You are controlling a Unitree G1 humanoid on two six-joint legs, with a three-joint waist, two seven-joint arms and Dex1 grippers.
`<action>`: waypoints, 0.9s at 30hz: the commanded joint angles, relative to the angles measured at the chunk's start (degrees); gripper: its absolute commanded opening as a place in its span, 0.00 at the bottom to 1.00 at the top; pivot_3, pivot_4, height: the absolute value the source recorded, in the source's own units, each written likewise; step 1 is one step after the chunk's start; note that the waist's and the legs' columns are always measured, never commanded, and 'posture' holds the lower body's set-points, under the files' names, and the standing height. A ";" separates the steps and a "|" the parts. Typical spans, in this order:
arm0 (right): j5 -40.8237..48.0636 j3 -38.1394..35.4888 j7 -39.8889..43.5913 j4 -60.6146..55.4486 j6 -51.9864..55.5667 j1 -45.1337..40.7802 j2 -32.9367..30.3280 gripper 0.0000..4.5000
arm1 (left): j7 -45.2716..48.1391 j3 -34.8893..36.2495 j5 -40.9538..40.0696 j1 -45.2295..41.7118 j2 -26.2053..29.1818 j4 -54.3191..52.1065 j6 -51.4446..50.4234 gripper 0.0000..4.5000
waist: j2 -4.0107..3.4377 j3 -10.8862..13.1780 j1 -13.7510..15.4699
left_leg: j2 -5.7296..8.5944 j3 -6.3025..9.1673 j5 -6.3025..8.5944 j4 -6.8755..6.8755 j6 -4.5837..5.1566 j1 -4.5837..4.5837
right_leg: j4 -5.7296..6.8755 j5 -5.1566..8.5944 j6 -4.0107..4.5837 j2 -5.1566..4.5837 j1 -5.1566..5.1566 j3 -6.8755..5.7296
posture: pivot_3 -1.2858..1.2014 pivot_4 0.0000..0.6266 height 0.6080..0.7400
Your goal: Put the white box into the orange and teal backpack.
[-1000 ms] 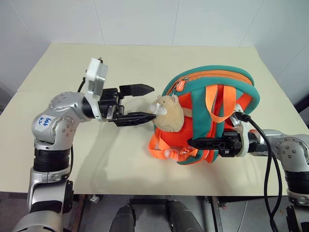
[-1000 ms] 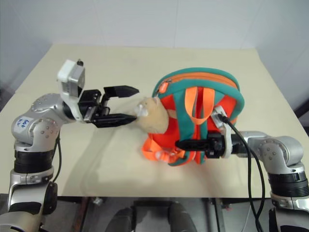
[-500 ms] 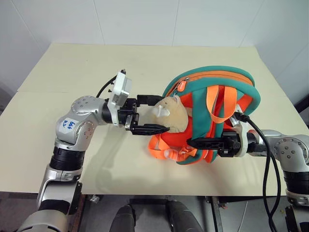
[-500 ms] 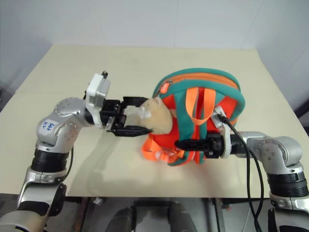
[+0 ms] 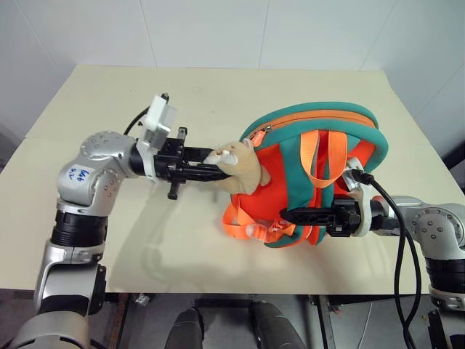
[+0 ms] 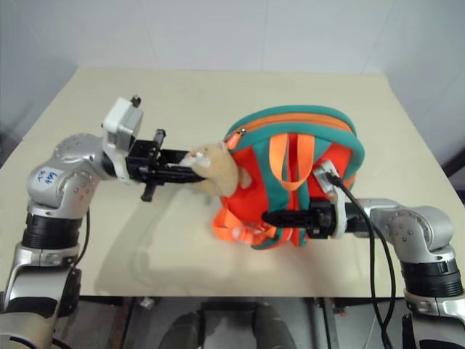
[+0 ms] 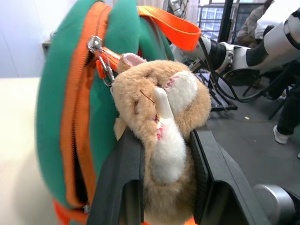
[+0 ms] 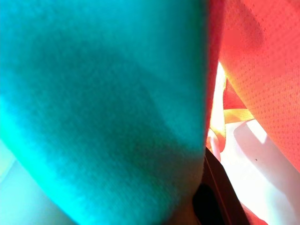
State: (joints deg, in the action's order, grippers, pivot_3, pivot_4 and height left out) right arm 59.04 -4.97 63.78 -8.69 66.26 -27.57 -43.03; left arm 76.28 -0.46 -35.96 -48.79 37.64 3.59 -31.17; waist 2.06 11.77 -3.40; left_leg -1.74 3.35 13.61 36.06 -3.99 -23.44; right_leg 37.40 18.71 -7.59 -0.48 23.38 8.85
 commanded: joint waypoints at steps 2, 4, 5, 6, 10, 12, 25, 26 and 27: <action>1.34 -1.74 -0.01 -1.35 -0.46 0.22 0.07 0.03 | 2.03 1.49 3.25 -3.98 4.29 8.87 1.58 0.18 | -0.01 0.00 -0.29 | -0.01 -0.01 0.00 -0.04 0.00 0.03 | 0.01 0.01 0.02 0.01 0.01 0.01 | 0.52 0.24 1.00; 1.57 -1.97 -0.29 -1.69 -0.39 0.57 0.16 0.03 | 2.15 1.51 4.80 -5.10 4.35 13.77 3.58 0.18 | -0.01 0.00 -0.31 | -0.01 -0.01 0.00 -0.08 0.00 0.06 | 0.01 0.02 0.04 0.01 0.00 0.00 | 0.52 0.24 1.00; 1.76 -2.15 -0.48 -1.94 -0.32 0.84 0.19 0.03 | 2.26 1.43 5.70 -5.51 4.19 15.84 4.84 0.18 | -0.01 0.00 -0.30 | -0.01 -0.01 0.00 -0.08 0.00 0.05 | 0.01 0.03 0.04 0.01 0.01 0.00 | 0.52 0.24 1.00; 2.00 -2.38 -0.71 -2.23 -0.23 1.21 0.21 0.03 | 2.46 1.20 6.33 -5.99 3.90 18.02 5.24 0.18 | -0.01 0.00 -0.31 | -0.01 -0.01 0.00 -0.08 0.00 0.05 | 0.01 0.03 0.04 0.01 0.01 0.00 | 0.52 0.24 1.00; 3.07 -3.17 -1.99 -3.23 0.02 2.35 0.44 0.03 | 3.19 0.31 8.75 -7.44 2.35 24.95 7.48 0.18 | 0.00 0.00 -0.03 | -0.01 0.00 0.00 -0.07 0.00 0.02 | 0.00 0.03 0.04 0.01 0.02 -0.01 | 0.52 0.24 1.00; 3.79 -3.68 -2.78 -3.84 0.18 2.93 0.60 0.03 | 3.96 -0.87 10.37 -7.98 1.22 28.55 7.73 0.18 | 0.00 0.00 0.04 | -0.01 0.00 0.00 -0.07 0.00 0.01 | 0.00 0.03 0.04 0.00 0.02 -0.01 | 0.52 0.24 1.00; 10.79 -6.44 -9.77 -5.80 1.38 3.39 3.40 0.03 | 5.06 -13.52 25.66 -0.94 -8.38 39.05 22.06 0.18 | -0.03 -0.02 0.39 | -0.01 0.01 0.00 -0.04 0.00 0.02 | 0.03 0.02 0.04 -0.02 0.00 0.01 | 0.52 0.24 1.00; 10.41 -6.26 -10.25 -6.12 0.78 3.58 3.57 0.03 | 4.71 -13.70 26.08 -0.23 -9.18 38.08 23.92 0.18 | -0.03 -0.02 0.56 | 0.01 0.01 0.00 -0.04 0.01 0.05 | 0.03 0.02 0.04 -0.04 -0.05 0.01 | 0.52 0.24 1.00; 10.17 -6.16 -10.60 -6.34 0.36 3.68 3.67 0.03 | 4.62 -13.75 26.30 0.24 -9.67 37.36 25.12 0.18 | -0.03 -0.02 0.75 | 0.01 0.03 0.00 -0.01 0.01 0.06 | 0.02 0.02 0.03 -0.04 -0.08 0.00 | 0.52 0.24 1.00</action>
State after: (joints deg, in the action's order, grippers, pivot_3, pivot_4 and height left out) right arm 67.88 -9.50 53.45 -13.33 67.47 -24.01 -39.83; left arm 81.99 -12.00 -13.16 -50.67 29.02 40.91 -7.50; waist 2.03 11.75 -2.65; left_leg -1.71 3.37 13.61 36.07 -3.98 -23.37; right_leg 37.40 18.73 -7.57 -0.52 23.26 8.86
